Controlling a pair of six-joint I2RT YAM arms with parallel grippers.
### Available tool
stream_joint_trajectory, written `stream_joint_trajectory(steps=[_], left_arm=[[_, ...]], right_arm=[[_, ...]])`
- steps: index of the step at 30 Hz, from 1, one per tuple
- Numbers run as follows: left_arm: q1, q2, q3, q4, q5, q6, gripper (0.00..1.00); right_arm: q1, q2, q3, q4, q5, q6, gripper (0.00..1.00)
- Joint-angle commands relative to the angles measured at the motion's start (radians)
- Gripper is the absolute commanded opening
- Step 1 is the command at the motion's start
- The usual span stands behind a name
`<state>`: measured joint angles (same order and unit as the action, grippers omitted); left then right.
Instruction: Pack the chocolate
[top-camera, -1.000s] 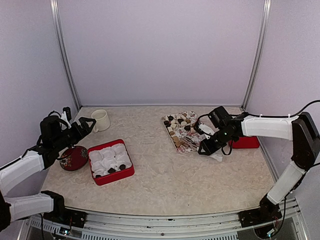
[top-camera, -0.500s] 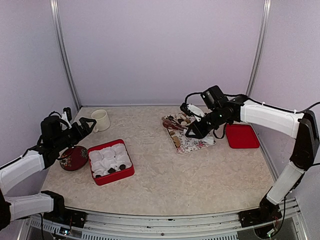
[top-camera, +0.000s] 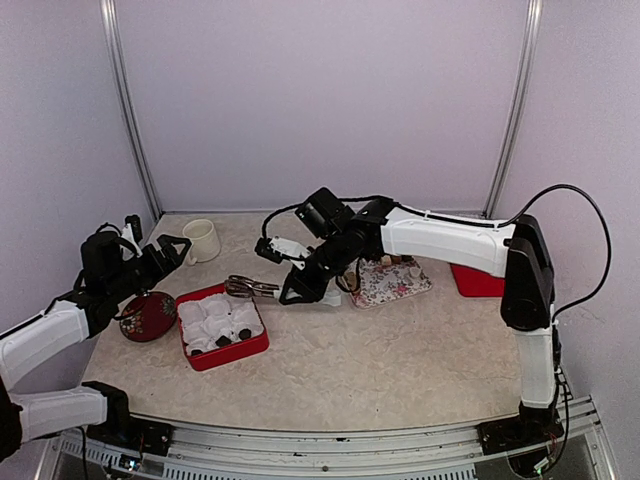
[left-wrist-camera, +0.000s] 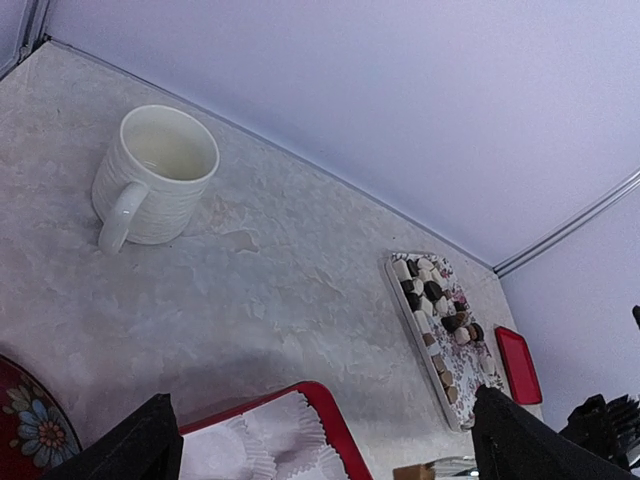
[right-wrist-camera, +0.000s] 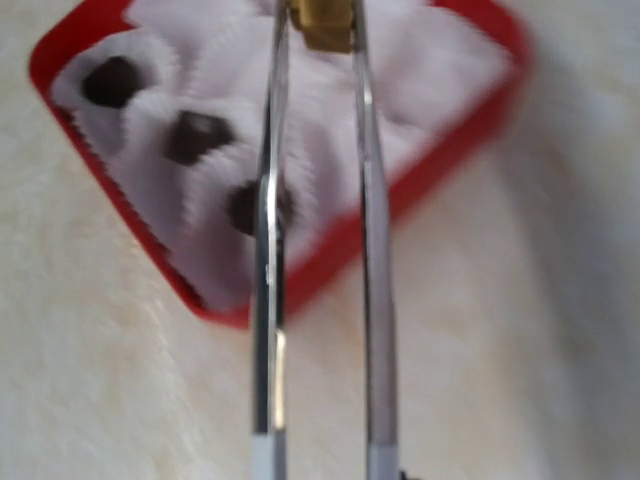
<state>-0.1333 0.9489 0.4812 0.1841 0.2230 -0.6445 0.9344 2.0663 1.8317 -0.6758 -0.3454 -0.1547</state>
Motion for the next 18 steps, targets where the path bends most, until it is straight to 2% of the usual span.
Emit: stream_joint_trajectory(steps=[1, 11, 18], left_arm=[[0.01, -0.01, 0.015, -0.01, -0.01, 0.013, 0.99], [0.012, -0.024, 0.012, -0.015, -0.007, 0.017, 0.99], [0.016, -0.029, 0.009, -0.014, -0.004, 0.016, 0.99]], right_arm=[[0.054, 0.096, 0.145, -0.027, -0.064, -0.019, 0.25], [0.115, 0.288, 0.348, -0.056, -0.082, -0.031, 0.25], [0.116, 0.332, 0.392, -0.053, -0.095, -0.031, 0.25]])
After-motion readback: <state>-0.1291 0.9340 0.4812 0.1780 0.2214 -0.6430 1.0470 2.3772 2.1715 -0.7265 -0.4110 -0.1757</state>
